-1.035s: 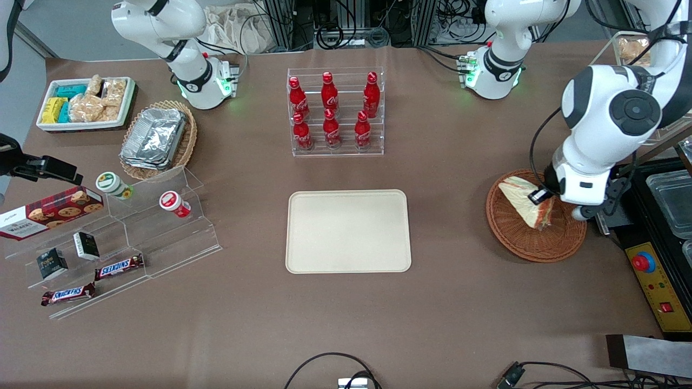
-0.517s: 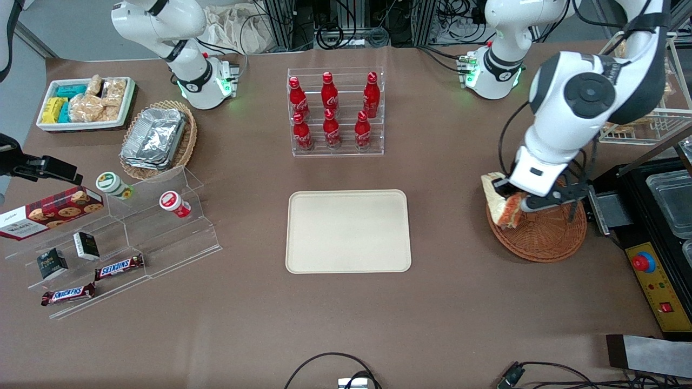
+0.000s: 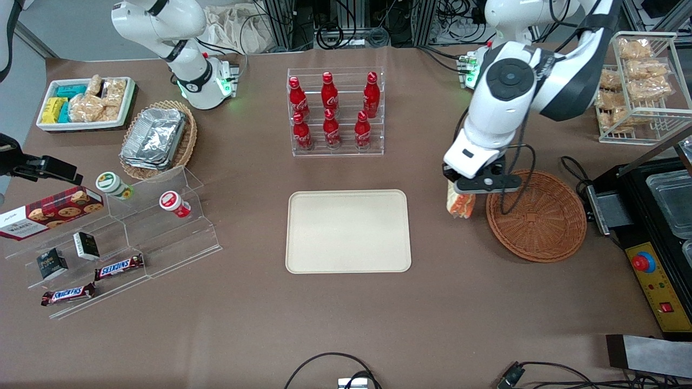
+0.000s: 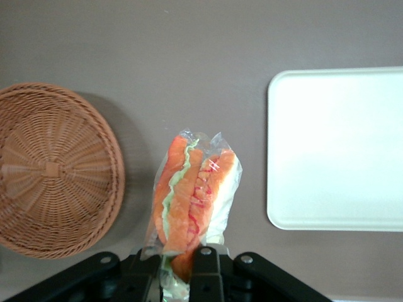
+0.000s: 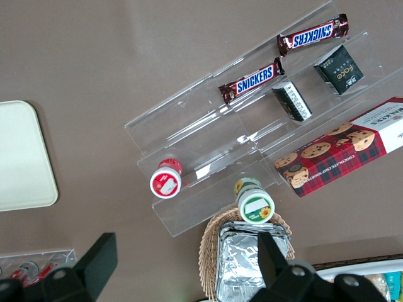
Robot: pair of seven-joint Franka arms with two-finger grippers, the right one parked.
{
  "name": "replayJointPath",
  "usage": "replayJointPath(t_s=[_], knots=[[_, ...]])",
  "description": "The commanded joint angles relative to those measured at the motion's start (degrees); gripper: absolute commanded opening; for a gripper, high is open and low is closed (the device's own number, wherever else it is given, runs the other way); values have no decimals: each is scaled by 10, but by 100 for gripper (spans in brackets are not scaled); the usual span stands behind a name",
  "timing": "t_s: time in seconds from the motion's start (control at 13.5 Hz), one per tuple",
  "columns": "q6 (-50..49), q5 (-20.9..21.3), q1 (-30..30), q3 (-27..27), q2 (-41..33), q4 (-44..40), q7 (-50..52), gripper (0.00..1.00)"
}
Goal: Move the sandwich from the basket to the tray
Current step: 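Lift the sandwich with the left gripper and carry it to the tray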
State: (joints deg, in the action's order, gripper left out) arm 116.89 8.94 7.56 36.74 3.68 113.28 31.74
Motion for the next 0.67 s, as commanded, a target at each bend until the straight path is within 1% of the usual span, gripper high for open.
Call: replayJointPath(t_s=[0.0, 0.22, 0.3, 0.59], knots=[[4, 35, 1, 25, 46, -30, 36, 0], [28, 44, -21, 26, 84, -43, 67, 0], [32, 55, -25, 26, 94, -49, 75, 0], [35, 122, -66, 26, 164, -87, 159, 0]])
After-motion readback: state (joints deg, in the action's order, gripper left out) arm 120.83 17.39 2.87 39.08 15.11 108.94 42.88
